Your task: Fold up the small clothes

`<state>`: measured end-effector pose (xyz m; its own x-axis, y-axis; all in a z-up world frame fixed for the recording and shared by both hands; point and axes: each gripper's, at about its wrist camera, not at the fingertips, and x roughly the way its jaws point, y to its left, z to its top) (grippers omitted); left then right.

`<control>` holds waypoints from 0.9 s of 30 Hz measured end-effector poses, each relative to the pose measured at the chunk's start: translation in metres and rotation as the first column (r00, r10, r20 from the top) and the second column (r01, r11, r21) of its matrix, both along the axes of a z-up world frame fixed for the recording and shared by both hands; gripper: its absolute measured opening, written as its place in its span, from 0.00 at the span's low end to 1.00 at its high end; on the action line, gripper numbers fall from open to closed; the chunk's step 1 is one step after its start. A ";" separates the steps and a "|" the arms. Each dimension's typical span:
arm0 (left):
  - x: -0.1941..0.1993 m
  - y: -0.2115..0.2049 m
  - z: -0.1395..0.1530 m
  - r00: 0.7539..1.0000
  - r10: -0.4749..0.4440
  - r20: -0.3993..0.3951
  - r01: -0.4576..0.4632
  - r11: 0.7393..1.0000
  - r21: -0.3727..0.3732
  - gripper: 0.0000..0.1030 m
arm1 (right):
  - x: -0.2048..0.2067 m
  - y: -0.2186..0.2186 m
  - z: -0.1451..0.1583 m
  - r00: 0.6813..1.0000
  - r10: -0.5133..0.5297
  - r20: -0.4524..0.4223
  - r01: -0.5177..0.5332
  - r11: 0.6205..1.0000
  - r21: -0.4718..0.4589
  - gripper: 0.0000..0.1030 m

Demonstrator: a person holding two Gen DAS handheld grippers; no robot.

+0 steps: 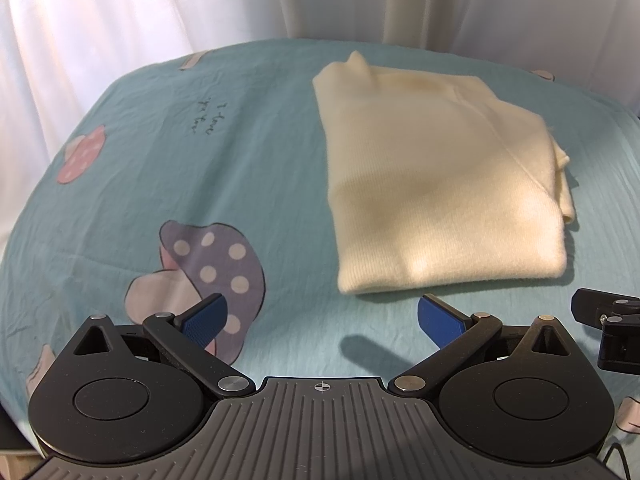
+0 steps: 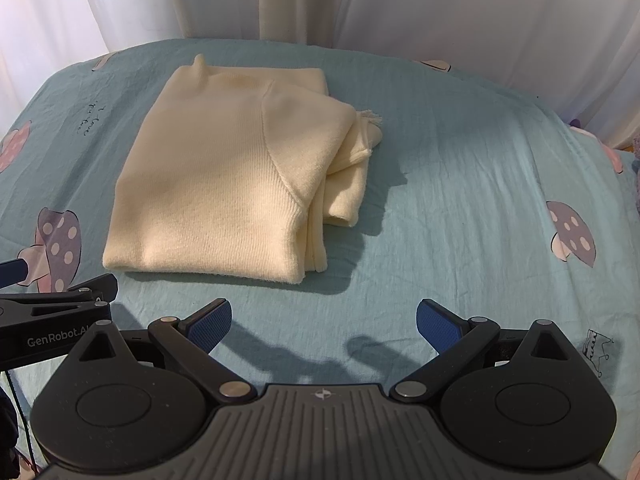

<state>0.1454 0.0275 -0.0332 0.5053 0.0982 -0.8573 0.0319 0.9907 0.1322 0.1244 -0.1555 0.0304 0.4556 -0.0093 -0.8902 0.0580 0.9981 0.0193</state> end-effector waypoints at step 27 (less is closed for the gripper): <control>-0.001 0.002 0.003 1.000 -0.004 -0.002 0.004 1.000 -0.012 1.00 | -0.001 0.001 0.004 1.000 0.007 0.006 -0.007 1.000 -0.011 0.96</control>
<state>0.1442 0.0297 -0.0304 0.5035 0.0859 -0.8597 0.0362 0.9921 0.1203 0.1239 -0.1541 0.0340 0.4613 -0.0159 -0.8871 0.0507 0.9987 0.0084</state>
